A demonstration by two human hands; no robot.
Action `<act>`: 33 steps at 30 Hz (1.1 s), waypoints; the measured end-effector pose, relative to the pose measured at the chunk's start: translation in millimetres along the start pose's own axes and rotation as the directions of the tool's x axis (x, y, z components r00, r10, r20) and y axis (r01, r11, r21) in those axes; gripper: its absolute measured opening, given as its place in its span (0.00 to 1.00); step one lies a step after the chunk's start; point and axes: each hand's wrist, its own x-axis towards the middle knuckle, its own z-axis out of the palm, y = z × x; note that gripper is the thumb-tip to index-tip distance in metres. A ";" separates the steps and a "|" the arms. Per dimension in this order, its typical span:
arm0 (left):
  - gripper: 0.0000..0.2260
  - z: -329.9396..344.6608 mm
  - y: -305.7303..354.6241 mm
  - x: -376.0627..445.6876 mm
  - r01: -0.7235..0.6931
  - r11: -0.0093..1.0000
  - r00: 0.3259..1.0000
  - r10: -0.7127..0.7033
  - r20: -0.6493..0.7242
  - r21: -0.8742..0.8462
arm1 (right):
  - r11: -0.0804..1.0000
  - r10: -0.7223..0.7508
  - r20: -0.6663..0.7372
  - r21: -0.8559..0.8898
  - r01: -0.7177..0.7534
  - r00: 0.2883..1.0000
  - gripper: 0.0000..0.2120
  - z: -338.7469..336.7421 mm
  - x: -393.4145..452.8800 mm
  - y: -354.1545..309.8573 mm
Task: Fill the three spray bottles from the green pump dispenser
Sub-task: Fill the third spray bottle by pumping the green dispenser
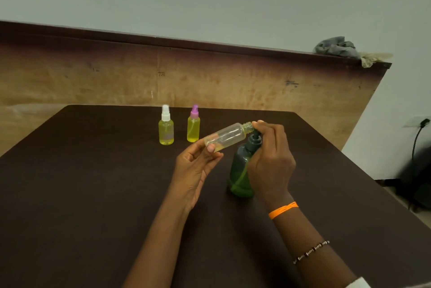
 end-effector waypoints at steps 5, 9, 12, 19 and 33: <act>0.13 2.2 0.2 -2.6 0.018 1.000 1.000 -0.018 -0.003 -0.007 | 0.996 -0.049 0.068 -0.071 0.054 0.996 0.13 -11.2 19.9 0.7; 0.14 3.8 -0.3 -2.3 0.010 1.000 1.000 -0.010 0.008 -0.009 | 0.997 -0.058 0.077 -0.048 0.062 0.995 0.13 -13.4 23.0 2.7; 0.14 0.6 -1.6 -0.8 0.001 1.000 1.000 -0.001 0.015 0.001 | 0.999 -0.034 0.000 -0.015 0.034 0.999 0.15 -5.3 5.0 2.3; 0.18 2.2 -0.7 -3.3 -0.019 0.999 1.000 0.019 0.000 -0.045 | 0.995 -0.062 0.056 -0.069 0.066 0.997 0.14 -11.2 16.5 3.7; 0.16 2.4 0.3 -1.8 -0.047 0.998 0.999 0.048 0.017 -0.047 | 1.000 0.008 0.057 0.016 -0.009 0.998 0.20 -2.8 0.7 -0.7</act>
